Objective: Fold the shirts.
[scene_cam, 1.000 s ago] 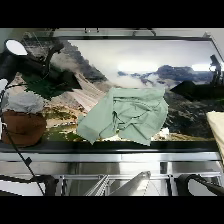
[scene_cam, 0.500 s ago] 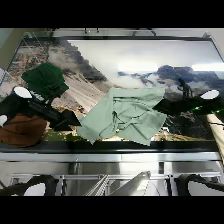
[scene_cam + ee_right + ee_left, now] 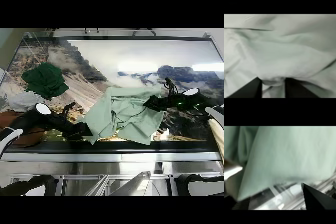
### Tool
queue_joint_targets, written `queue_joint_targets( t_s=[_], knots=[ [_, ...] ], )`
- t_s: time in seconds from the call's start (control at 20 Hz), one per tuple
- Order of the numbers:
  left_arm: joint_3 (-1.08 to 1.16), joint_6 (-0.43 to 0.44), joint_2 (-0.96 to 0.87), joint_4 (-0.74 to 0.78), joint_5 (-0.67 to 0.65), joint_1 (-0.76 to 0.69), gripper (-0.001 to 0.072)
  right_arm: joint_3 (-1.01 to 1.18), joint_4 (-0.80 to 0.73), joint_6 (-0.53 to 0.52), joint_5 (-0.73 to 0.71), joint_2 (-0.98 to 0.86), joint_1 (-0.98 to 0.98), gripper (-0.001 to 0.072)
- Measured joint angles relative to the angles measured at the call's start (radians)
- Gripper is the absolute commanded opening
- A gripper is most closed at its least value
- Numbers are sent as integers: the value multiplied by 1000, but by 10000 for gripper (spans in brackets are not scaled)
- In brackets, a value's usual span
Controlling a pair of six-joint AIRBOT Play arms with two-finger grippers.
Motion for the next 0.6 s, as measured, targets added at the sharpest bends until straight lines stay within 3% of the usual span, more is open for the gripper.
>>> queue_joint_targets(
  t_s=[0.05, 0.1, 0.15, 0.2, 0.35, 0.6],
  knots=[
    [-1, 7, -21, -32, 19, -11, 690, 8, 9, -3, -7, -5, 2, 208],
    [-2, 16, -44, -61, 40, -19, 450, 16, 22, -7, -6, -7, 3, 31],
    [0, 30, -66, -78, 76, -24, 92, 21, 32, -7, -3, -9, 4, 30],
    [7, 43, -84, -82, 116, -27, 15, 24, 38, -8, 0, -11, 4, 30],
    [63, 67, -105, -91, 134, -33, 15, 33, 52, -18, 19, -5, 0, 29],
    [229, 79, 25, -123, -21, 4, 15, 62, 60, -37, 86, 109, -64, 28]
  ],
)
